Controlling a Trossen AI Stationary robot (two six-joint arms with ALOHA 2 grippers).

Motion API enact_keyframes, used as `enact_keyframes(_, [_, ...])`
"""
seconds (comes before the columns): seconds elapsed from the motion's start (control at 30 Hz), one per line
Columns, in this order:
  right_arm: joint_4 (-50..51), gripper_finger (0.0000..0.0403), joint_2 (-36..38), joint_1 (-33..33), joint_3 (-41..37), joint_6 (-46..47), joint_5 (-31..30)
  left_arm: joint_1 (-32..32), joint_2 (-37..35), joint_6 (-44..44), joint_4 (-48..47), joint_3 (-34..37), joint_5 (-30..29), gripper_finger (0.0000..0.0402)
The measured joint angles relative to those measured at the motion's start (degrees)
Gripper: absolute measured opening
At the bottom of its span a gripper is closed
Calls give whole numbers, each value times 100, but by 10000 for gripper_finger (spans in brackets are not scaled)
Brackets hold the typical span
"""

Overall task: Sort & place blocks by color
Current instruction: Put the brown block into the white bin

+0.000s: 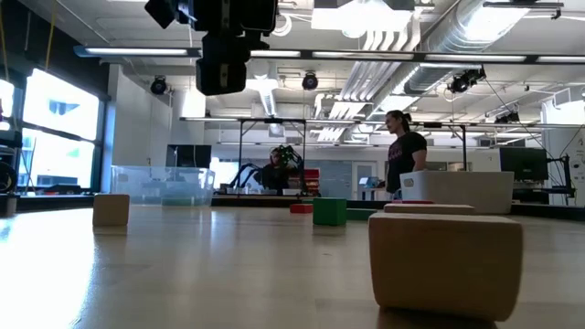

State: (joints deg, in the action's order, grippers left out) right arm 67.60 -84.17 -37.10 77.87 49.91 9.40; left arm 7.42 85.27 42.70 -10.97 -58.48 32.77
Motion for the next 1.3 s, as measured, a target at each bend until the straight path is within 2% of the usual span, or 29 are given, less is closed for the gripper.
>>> enact_keyframes(0.13, [89, 30, 186, -309, 2, 508, -93, 0, 0, 2, -1, 0, -155, 168])
enact_keyframes(0.53, [1013, 30, 296, -1359, 7, 2077, -1287, -2, 0, 38, 0, 0, -194, 168])
enact_keyframes(0.63, [1218, 30, 276, -1521, 7, 2347, -1392, -2, 0, 57, 1, 2, -197, 168])
enact_keyframes(0.87, [1206, 30, 170, -1803, 7, 2509, -1779, -2, 0, 57, 2, 2, -196, 168])
enact_keyframes(1.3, [1001, 34, -720, -1897, 7, 2468, -1614, -2, 0, 57, 6, 2, -214, 168])
